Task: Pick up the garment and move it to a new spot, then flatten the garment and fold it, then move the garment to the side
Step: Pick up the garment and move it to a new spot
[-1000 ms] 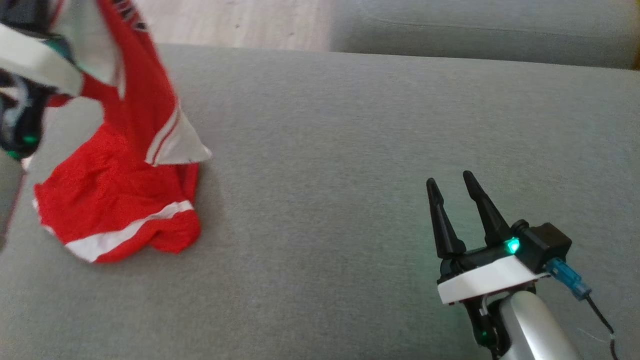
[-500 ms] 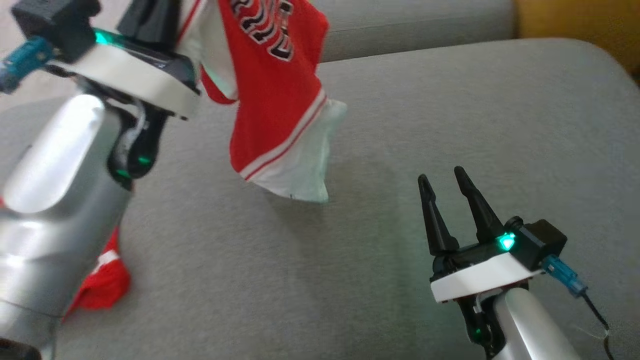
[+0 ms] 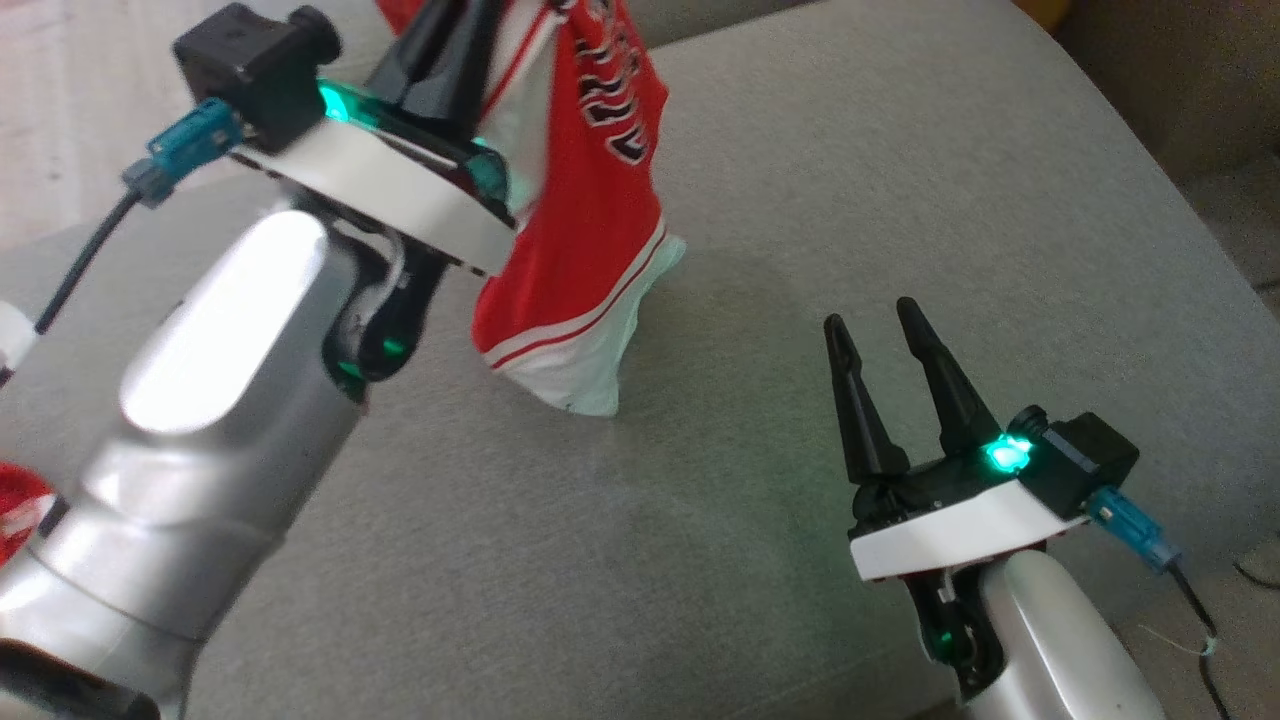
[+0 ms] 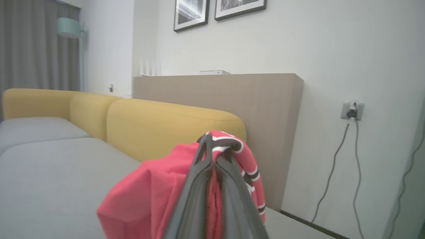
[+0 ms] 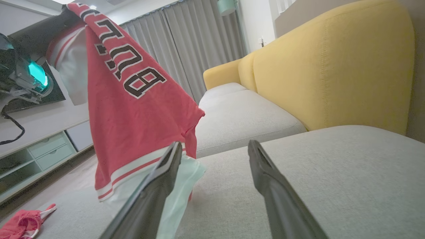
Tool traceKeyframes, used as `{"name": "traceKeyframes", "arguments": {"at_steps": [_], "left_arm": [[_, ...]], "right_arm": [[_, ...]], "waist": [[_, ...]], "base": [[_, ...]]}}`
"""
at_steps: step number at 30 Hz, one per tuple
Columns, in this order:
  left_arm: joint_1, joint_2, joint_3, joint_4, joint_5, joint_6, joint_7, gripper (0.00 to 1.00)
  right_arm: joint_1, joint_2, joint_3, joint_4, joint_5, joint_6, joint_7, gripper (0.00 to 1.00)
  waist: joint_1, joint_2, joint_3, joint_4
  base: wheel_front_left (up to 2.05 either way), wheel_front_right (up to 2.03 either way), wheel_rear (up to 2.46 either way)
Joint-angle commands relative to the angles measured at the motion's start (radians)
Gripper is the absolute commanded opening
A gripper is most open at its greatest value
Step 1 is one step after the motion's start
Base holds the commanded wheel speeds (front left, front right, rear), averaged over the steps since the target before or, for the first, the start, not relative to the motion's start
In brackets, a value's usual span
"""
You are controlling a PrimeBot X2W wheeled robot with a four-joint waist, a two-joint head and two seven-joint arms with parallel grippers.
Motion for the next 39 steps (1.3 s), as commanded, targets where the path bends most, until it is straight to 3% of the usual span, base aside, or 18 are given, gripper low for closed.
{"name": "traceKeyframes", "arguments": {"at_steps": [1, 7, 18, 19, 20, 25, 30, 36, 39], "left_arm": [[-0.053, 0.013, 0.034, -0.043, -0.013, -0.01, -0.002, 0.0], [-0.047, 0.029, 0.031, -0.07, -0.042, -0.04, 0.015, 0.0], [0.013, 0.232, -0.112, 0.19, -0.022, -0.103, 0.132, 0.02], [0.002, 0.24, -0.125, 0.222, -0.003, -0.104, 0.122, 0.79], [-0.011, 0.241, -0.133, 0.257, 0.012, -0.104, 0.109, 1.0], [-0.069, 0.183, -0.105, 0.416, 0.037, -0.07, -0.005, 1.0], [-0.102, 0.131, -0.076, 0.473, 0.041, -0.05, -0.11, 1.0], [-0.053, 0.104, -0.001, 0.433, 0.009, -0.021, -0.158, 1.0], [0.018, 0.107, 0.055, 0.34, 0.032, 0.02, -0.163, 1.0]], "right_arm": [[-0.042, 0.002, 0.017, -0.04, 0.012, 0.008, -0.011, 1.0], [-0.046, 0.002, 0.016, -0.045, 0.019, 0.008, -0.011, 1.0], [-0.056, 0.002, 0.009, -0.049, 0.021, 0.008, -0.011, 1.0], [-0.057, 0.002, 0.011, -0.047, 0.02, 0.008, -0.011, 1.0], [-0.059, 0.002, 0.013, -0.046, 0.019, 0.008, -0.011, 1.0], [-0.052, 0.002, 0.001, -0.042, 0.01, 0.008, -0.011, 1.0], [-0.035, 0.002, -0.016, -0.036, -0.002, 0.008, -0.011, 1.0], [0.0, 0.002, -0.056, -0.034, -0.025, 0.008, -0.011, 1.0], [0.022, 0.002, -0.077, -0.033, -0.041, 0.008, -0.011, 1.0]], "waist": [[-0.0001, 0.0, 0.03, -0.04], [-0.0001, 0.0, 0.05, -0.078], [-0.0001, 0.0, 0.076, -0.092], [-0.0001, 0.0, 0.079, -0.09], [-0.0001, 0.0, 0.082, -0.087], [-0.0001, 0.0, 0.074, -0.048], [-0.0001, 0.0, 0.048, 0.024], [-0.0001, 0.0, 0.002, 0.11], [-0.0001, 0.0, -0.026, 0.159]], "base": [[0.0, 0.0, 0.0], [0.0, 0.0, 0.0], [0.0, 0.0, 0.0], [0.0, 0.0, 0.0], [0.0, 0.0, 0.0], [0.0, 0.0, 0.0], [0.0, 0.0, 0.0], [0.0, 0.0, 0.0], [0.0, 0.0, 0.0]]}}
